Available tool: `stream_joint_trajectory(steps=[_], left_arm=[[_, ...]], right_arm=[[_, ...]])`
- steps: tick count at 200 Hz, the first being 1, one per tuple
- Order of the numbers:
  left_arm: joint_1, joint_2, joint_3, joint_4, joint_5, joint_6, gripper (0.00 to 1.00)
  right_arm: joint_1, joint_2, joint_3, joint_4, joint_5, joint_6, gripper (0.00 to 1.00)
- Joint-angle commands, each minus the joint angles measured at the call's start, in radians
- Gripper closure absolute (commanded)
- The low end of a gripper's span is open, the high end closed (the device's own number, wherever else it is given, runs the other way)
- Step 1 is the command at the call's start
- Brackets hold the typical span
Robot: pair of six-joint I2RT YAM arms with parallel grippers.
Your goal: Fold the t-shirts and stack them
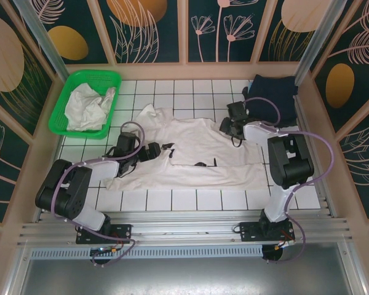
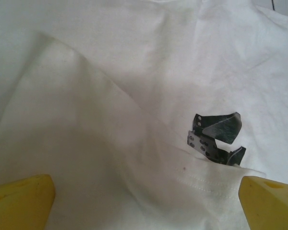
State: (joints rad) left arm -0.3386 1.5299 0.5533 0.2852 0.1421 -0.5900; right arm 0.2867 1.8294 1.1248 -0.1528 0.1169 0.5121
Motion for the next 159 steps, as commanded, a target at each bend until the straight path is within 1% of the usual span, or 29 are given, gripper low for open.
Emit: stream_joint_trajectory(steps=[1, 20, 45, 58, 89, 99, 108, 117, 150, 159], left_arm=[[0.018, -0.008, -0.067, -0.096, -0.081, -0.045, 0.01], [0.023, -0.008, -0.048, -0.087, -0.066, -0.04, 0.02], [0.024, 0.022, 0.086, -0.144, -0.053, -0.001, 0.02], [0.023, 0.031, 0.167, -0.182, -0.066, 0.023, 0.02], [0.027, 0.091, 0.382, -0.284, -0.147, 0.087, 0.01], [0.034, 0.136, 0.457, -0.302, -0.179, 0.099, 0.02], [0.042, 0.176, 0.524, -0.321, -0.193, 0.117, 0.01], [0.054, 0.257, 0.595, -0.339, -0.208, 0.129, 0.01], [0.103, 0.459, 0.844, -0.397, -0.216, 0.172, 0.01], [0.109, 0.509, 0.9, -0.415, -0.215, 0.179, 0.03]], right_arm=[[-0.045, 0.002, 0.034, 0.027, -0.041, -0.048, 0.47], [-0.066, 0.057, 0.094, 0.021, -0.035, -0.071, 0.47], [-0.081, 0.16, 0.203, -0.008, 0.004, -0.1, 0.48], [-0.084, 0.207, 0.262, -0.039, 0.048, -0.111, 0.48], [-0.093, 0.29, 0.366, -0.104, 0.132, -0.141, 0.49], [-0.096, 0.301, 0.37, -0.103, 0.14, -0.149, 0.48], [-0.101, 0.307, 0.366, -0.086, 0.116, -0.162, 0.47], [-0.108, 0.313, 0.36, -0.076, 0.096, -0.16, 0.47], [-0.118, 0.355, 0.385, -0.108, 0.062, -0.147, 0.47], [-0.117, 0.359, 0.382, -0.108, 0.053, -0.147, 0.48]])
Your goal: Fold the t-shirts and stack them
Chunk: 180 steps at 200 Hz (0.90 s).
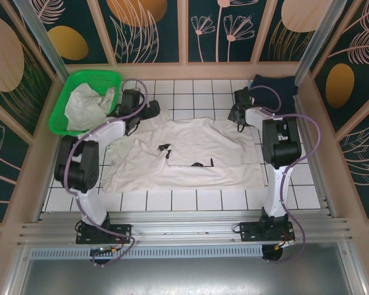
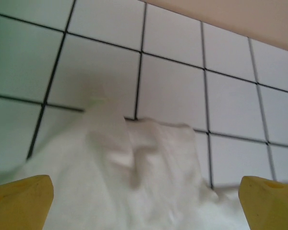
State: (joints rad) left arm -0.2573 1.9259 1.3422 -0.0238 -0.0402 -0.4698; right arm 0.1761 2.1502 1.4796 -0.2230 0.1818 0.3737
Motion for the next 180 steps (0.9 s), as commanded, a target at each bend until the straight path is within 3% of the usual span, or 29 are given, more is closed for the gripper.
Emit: stream_joint_trajectory(steps=[1, 35, 82, 112, 143, 172, 180], left_arm=[[0.028, 0.117, 0.117, -0.109, -0.032, 0.06, 0.03], [0.031, 0.275, 0.281, -0.168, 0.008, 0.105, 0.13], [0.039, 0.453, 0.507, -0.269, -0.066, 0.152, 0.24], [0.043, 0.498, 0.566, -0.292, -0.04, 0.165, 0.54], [0.044, 0.416, 0.495, -0.253, 0.018, 0.182, 0.84], [0.043, 0.268, 0.391, -0.23, 0.027, 0.221, 1.0], [0.043, 0.222, 0.355, -0.225, 0.023, 0.224, 1.0]], right_arm=[[-0.006, 0.039, 0.027, -0.038, -0.011, -0.008, 0.48], [-0.009, 0.031, 0.018, -0.04, -0.014, 0.001, 0.59], [-0.001, -0.054, 0.005, -0.033, -0.04, 0.004, 0.81], [0.01, -0.102, -0.023, -0.032, -0.04, 0.01, 0.89], [0.019, -0.171, -0.072, -0.013, -0.033, 0.019, 0.95], [0.03, -0.235, -0.106, -0.022, -0.023, 0.016, 0.97], [0.031, -0.254, -0.12, -0.024, -0.021, 0.017, 0.97]])
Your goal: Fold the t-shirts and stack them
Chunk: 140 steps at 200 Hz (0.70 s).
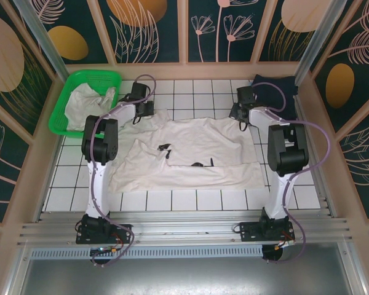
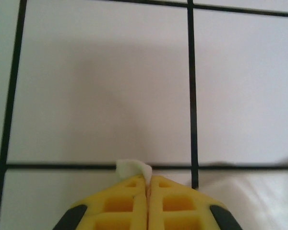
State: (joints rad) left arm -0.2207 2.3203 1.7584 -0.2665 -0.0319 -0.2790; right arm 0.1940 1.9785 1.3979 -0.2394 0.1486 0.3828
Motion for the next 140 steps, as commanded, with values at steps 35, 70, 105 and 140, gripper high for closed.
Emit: stream_joint_trajectory(steps=[35, 70, 105, 140], left_arm=[[0.006, -0.396, -0.304, 0.081, 0.028, 0.025, 1.0], [0.006, -0.588, -0.539, 0.154, 0.001, -0.008, 1.0], [0.006, -0.761, -0.713, 0.183, -0.019, -0.057, 1.0], [0.006, -0.971, -1.031, 0.393, 0.052, -0.187, 1.0]], right_arm=[[0.012, -0.186, -0.159, 0.013, 0.009, 0.01, 0.97], [-0.005, -0.265, -0.277, 0.03, 0.01, 0.024, 0.97], [-0.018, -0.33, -0.373, 0.065, -0.012, 0.017, 0.97], [-0.063, -0.395, -0.483, 0.103, -0.072, 0.055, 0.96]])
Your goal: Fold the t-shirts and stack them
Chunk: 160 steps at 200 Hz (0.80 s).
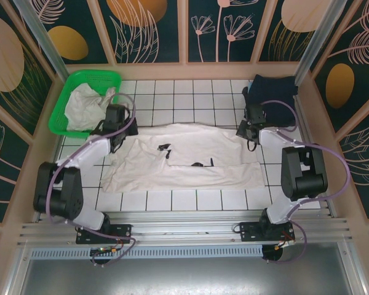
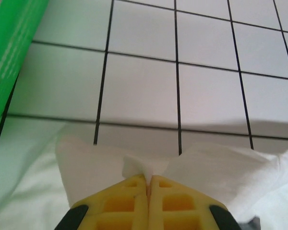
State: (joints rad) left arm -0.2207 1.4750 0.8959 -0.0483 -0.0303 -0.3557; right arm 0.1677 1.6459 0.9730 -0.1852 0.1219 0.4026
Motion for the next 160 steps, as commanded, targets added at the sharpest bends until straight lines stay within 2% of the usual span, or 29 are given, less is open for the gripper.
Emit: stream_joint_trajectory(steps=[1, 17, 49, 82, 160], left_arm=[[0.007, -0.131, -0.177, 0.18, 0.05, -0.115, 1.0], [0.006, -0.202, -0.276, 0.204, 0.043, -0.151, 1.0], [0.006, -0.343, -0.412, 0.144, -0.033, -0.167, 1.0], [0.006, -0.415, -0.499, 0.126, -0.018, -0.213, 1.0], [0.007, -0.459, -0.53, 0.104, -0.058, -0.24, 1.0]], right_arm=[[-0.037, -0.063, -0.06, 0.051, -0.048, 0.036, 0.96], [-0.048, -0.092, -0.102, 0.078, -0.068, 0.04, 0.95], [-0.056, -0.131, -0.179, 0.104, -0.093, 0.046, 0.94], [-0.067, -0.146, -0.235, 0.116, -0.102, 0.048, 0.94], [-0.128, -0.268, -0.309, 0.078, -0.098, 0.054, 0.93]])
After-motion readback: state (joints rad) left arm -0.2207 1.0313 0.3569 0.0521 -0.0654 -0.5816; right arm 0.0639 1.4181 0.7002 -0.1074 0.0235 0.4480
